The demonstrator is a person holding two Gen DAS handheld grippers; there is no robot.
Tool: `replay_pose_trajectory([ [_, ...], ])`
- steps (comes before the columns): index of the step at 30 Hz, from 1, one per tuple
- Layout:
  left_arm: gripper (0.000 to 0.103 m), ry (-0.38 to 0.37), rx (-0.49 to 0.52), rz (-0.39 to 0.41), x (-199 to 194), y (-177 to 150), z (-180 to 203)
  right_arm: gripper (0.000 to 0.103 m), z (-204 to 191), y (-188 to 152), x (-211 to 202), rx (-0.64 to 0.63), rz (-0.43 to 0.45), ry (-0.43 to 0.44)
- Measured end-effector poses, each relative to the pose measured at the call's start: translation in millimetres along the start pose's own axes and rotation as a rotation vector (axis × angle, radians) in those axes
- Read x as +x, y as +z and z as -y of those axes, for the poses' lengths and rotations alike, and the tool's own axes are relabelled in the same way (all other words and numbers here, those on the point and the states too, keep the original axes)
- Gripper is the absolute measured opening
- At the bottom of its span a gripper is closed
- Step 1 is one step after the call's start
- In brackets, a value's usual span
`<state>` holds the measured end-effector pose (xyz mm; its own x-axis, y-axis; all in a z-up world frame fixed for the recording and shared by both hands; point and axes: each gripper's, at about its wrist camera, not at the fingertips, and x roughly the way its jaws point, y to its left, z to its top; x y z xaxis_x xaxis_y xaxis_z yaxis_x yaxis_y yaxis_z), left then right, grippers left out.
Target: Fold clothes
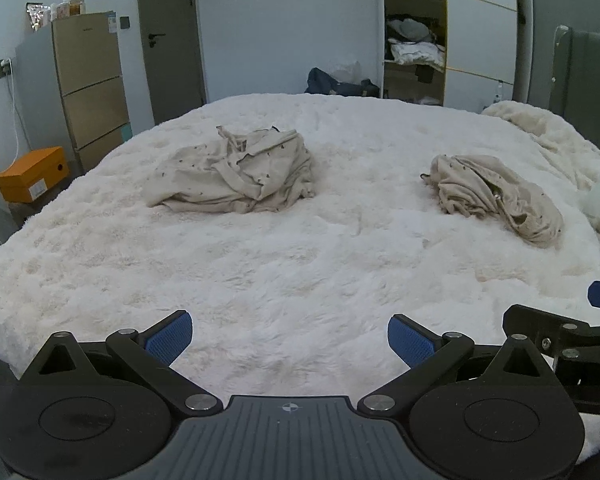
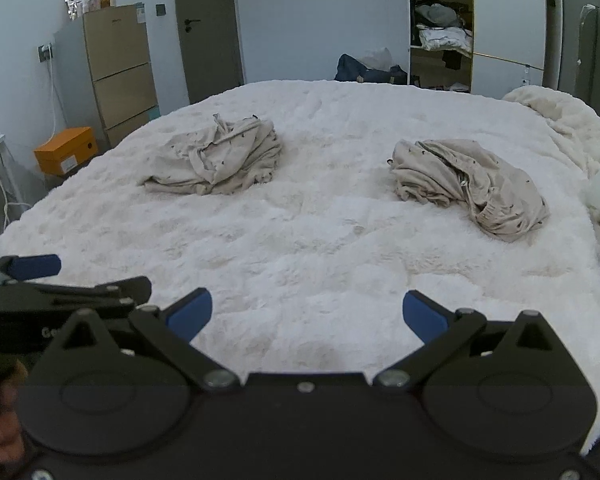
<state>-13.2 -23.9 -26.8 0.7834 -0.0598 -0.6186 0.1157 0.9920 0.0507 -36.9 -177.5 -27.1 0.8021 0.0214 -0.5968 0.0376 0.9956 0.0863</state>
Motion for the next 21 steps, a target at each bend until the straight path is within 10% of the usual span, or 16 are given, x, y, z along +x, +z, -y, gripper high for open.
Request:
replay_pose_trajectory([
  [21,0.103,0.002,0.002,0.004,-4.5,2.4,-1.0,0.103,0.9,4.7,-7.7,0.011,0.027,0.031],
])
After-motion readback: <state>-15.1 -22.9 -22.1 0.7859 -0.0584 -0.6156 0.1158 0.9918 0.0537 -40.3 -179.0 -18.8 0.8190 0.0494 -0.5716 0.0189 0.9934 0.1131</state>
